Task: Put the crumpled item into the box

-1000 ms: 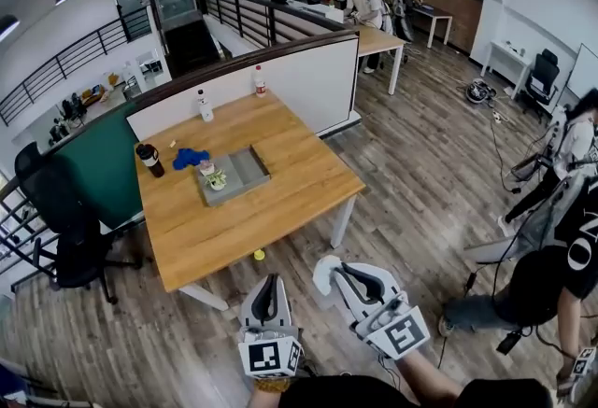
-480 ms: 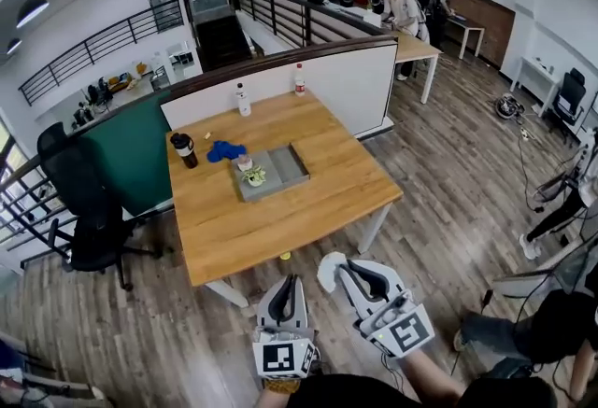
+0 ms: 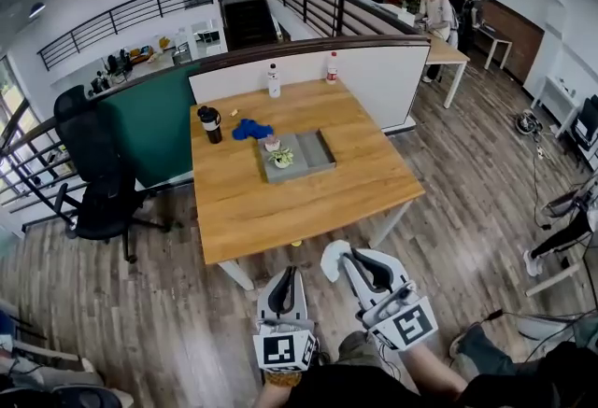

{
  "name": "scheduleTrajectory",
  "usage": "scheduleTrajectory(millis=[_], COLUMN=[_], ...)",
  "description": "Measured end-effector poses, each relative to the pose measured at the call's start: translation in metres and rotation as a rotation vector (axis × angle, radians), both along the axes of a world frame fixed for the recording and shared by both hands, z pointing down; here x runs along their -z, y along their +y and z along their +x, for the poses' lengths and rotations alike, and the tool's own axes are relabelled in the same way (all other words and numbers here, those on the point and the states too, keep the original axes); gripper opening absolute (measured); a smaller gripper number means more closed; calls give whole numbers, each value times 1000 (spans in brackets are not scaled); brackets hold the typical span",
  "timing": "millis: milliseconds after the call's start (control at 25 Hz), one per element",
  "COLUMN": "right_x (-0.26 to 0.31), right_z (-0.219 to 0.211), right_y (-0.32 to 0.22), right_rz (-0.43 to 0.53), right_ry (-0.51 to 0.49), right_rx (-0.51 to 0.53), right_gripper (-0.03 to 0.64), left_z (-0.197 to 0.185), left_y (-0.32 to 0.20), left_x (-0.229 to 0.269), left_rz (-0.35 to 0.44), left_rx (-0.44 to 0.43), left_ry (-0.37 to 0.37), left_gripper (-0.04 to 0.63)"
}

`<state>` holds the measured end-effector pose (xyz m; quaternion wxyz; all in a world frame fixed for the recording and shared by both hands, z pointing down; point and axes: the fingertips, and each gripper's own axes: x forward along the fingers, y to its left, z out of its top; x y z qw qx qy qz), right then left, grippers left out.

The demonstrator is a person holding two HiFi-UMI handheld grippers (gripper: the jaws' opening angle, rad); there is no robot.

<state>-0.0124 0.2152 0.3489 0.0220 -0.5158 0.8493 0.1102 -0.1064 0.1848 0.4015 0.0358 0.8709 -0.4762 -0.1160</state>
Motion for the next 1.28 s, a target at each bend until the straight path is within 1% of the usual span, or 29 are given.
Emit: scheduleTrajectory(millis=[280,480,600,640,760,840,960,1080,1280], right_x=[-5,2,-3,-3,11,15,11,1,1], right_z=[2,7,14,16,23,29,41,53,66], right_y=[-11,-18,-23,-27,-33,-36,-42,-45,-53], right_rz=[-11,12,4,9,64,75,40,-8,-28], right_ry=[-4,-14,-21,-26,-57,-67,-72,-66,-106], right_rx=[10,26,32,33,34,33,25,17,9], right_gripper=[37,37,37,37,37,37,37,37,37], left_z=[2,5,11,14,23,32,48,61,75], left_y=[-1,-7,-9,-11,-19,-22,-24,-24,-30], left_x=[-9,-2,-2,-2,-2,3,11,13,14], left_rz=[-7,2,9,9,12,28,51,51,29], left_rx=[5,27,29,29,28,24,-3,-25,-49], left_ry=[-16,-24,-39,-46,-67,-87,-111,-124,-151], left_gripper=[41,41,41,41,41,41,41,41,41])
